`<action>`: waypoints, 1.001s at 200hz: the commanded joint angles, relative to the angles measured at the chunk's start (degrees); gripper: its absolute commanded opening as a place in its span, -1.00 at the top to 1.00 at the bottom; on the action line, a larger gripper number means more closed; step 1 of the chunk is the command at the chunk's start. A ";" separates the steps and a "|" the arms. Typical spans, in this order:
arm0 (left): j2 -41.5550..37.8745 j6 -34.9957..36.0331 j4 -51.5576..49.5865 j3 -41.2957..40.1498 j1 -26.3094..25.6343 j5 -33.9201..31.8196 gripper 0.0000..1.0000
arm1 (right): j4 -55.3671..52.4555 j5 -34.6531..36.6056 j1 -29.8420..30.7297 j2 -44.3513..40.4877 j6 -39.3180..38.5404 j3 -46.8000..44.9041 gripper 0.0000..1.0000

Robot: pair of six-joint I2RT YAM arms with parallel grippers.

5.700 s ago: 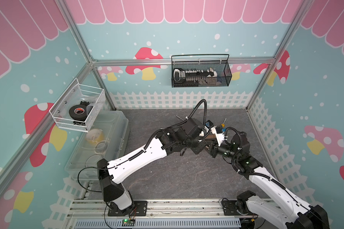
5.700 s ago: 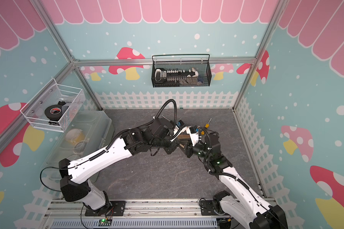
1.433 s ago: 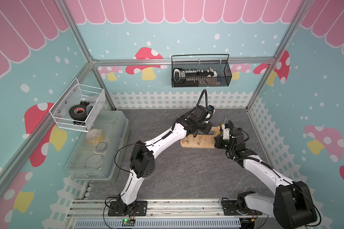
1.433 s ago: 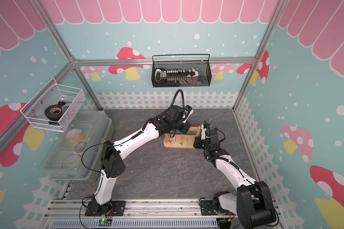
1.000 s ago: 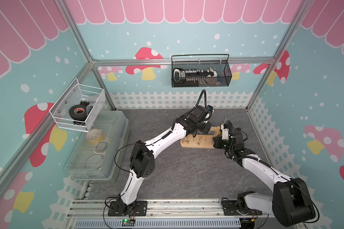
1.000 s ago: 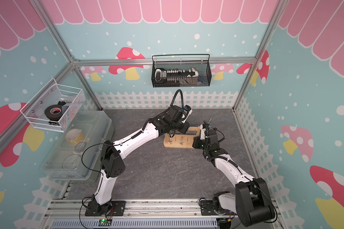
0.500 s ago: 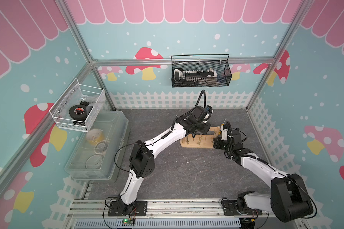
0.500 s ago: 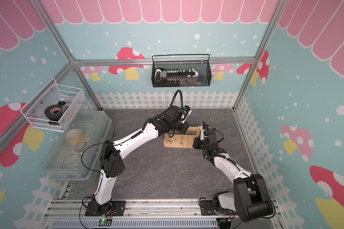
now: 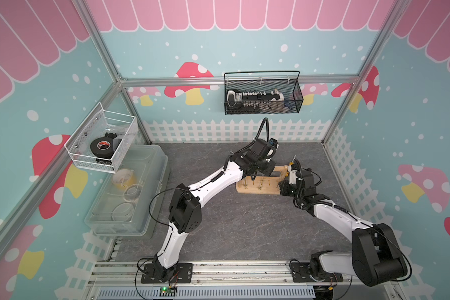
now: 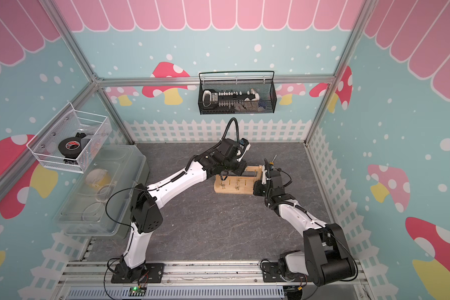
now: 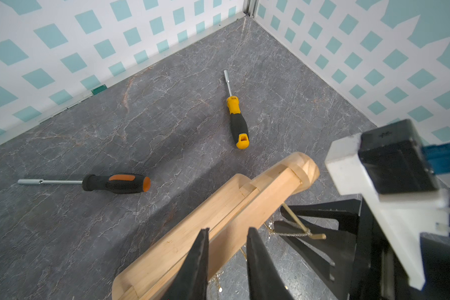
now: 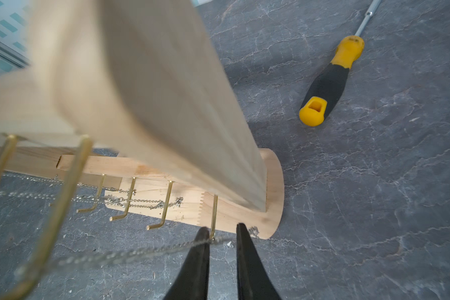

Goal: Hang the necklace on the jewelry display stand
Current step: Hang the necklace on the stand.

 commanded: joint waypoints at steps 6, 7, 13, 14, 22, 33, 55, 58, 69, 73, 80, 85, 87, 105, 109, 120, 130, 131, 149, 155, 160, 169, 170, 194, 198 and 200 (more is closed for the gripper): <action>-3.10 -0.49 0.56 -0.88 0.32 -0.33 0.47 | -0.32 0.95 -0.34 -0.60 -0.40 -1.04 0.56; -3.10 -0.50 0.56 -0.93 0.32 -0.31 0.47 | -0.38 0.97 -0.34 -0.61 -0.40 -1.04 0.56; -3.25 -0.48 0.62 -1.05 0.27 -0.30 0.47 | -0.58 0.99 -0.36 -0.90 -0.49 -1.04 0.55; -3.26 -0.49 0.63 -1.10 0.25 -0.29 0.47 | -0.60 0.94 -0.39 -0.94 -0.49 -1.04 0.55; -3.37 -0.50 0.73 -1.28 0.31 -0.29 0.47 | -0.91 0.91 -0.37 -1.35 -0.50 -1.04 0.55; -3.54 -0.51 0.68 -1.41 0.32 -0.36 0.47 | -1.49 0.97 -0.38 -1.95 -0.52 -0.97 0.53; -3.97 -0.66 0.73 -1.67 0.31 -0.36 0.47 | -3.16 1.02 -0.39 -3.05 -0.91 -0.64 0.46; -4.06 -0.68 0.73 -1.63 0.30 -0.37 0.47 | -3.36 1.13 -0.35 -3.21 -0.89 -0.65 0.46; -4.24 -0.76 0.78 -1.85 0.26 -0.40 0.47 | -3.91 1.16 -0.35 -3.58 -1.02 -0.76 0.44; -4.32 -0.77 0.79 -1.85 0.31 -0.38 0.47 | -4.02 1.25 -0.41 -3.77 -1.08 -0.78 0.42; -4.38 -0.83 0.81 -1.94 0.27 -0.38 0.47 | -4.18 1.09 -0.33 -4.01 -1.06 -0.93 0.39; -4.37 -0.81 0.75 -1.94 0.31 -0.38 0.47 | -4.20 1.08 -0.36 -4.12 -1.03 -1.04 0.39; -4.41 -0.85 0.80 -1.94 0.31 -0.38 0.47 | -4.26 1.08 -0.35 -4.13 -1.02 -1.11 0.39; -4.51 -0.90 0.78 -2.14 0.29 -0.38 0.47 | -4.53 1.09 -0.34 -4.19 -0.93 -1.13 0.36; -4.51 -0.96 0.81 -2.12 0.27 -0.44 0.47 | -4.57 1.08 -0.38 -4.19 -0.93 -1.20 0.36; -4.51 -1.02 0.83 -2.21 0.32 -0.49 0.47 | -4.37 1.36 -0.37 -3.90 -0.92 -1.05 0.35; -4.51 -1.03 0.80 -2.25 0.31 -0.51 0.47 | -3.86 1.53 -0.41 -3.20 -1.00 -0.96 0.34; -4.55 -1.03 0.81 -2.27 0.32 -0.53 0.47 | -3.82 1.57 -0.33 -3.10 -1.01 -0.96 0.34; -4.65 -0.90 0.82 -2.38 0.32 -0.76 0.48 | -2.70 1.08 -0.40 -1.43 -0.83 -0.43 0.33; -4.60 -0.93 0.81 -2.47 0.31 -0.75 0.47 | -1.95 0.80 -0.39 -1.01 -0.63 -0.52 0.33; -4.71 -0.85 0.79 -2.55 0.32 -0.81 0.47 | -1.41 0.70 -0.41 -0.60 -0.46 -0.62 0.33; -4.84 -0.75 0.82 -2.64 0.32 -0.90 0.47 | -0.57 0.36 -0.41 -0.04 -0.19 -0.69 0.33; -4.85 -0.71 0.82 -2.69 0.32 -0.90 0.47 | -0.51 0.28 -0.37 0.02 -0.21 -0.69 0.33; -5.04 -0.52 0.77 -2.95 0.40 -1.15 0.47 | 0.43 -1.43 -0.33 0.60 0.07 -0.94 0.33; -5.07 -0.59 0.80 -2.99 0.40 -1.22 0.47 | 0.50 -1.43 -0.37 0.53 0.10 -1.10 0.33; -5.07 -0.59 0.77 -2.99 0.40 -1.20 0.47 | 0.54 -1.40 -0.37 0.48 0.16 -1.12 0.33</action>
